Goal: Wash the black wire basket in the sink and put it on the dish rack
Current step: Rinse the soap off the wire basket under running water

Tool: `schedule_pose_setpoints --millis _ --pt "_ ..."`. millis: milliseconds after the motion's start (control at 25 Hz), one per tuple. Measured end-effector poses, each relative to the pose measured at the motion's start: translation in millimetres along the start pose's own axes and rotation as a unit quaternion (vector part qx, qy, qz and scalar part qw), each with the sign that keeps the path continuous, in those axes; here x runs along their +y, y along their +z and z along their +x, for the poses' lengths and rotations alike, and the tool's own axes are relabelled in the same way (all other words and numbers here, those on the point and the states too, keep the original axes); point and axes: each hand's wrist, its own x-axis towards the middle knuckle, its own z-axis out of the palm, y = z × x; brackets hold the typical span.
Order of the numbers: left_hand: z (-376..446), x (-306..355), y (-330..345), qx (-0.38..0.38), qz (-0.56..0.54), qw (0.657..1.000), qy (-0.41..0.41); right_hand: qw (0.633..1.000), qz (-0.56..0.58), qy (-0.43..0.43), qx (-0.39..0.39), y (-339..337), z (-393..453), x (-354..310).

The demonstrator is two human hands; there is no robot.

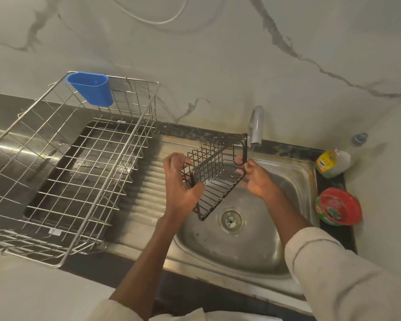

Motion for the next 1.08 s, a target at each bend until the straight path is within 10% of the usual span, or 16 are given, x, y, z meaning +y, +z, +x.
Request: schedule_pose_setpoints --millis 440,1080 --pt "2 -10 -8 0.006 -0.067 0.997 -0.040 0.981 -0.159 -0.043 0.103 5 -23 18" --pt "27 38 -4 0.077 0.134 0.968 -0.196 0.959 -0.227 -0.040 0.163 14 -69 57"
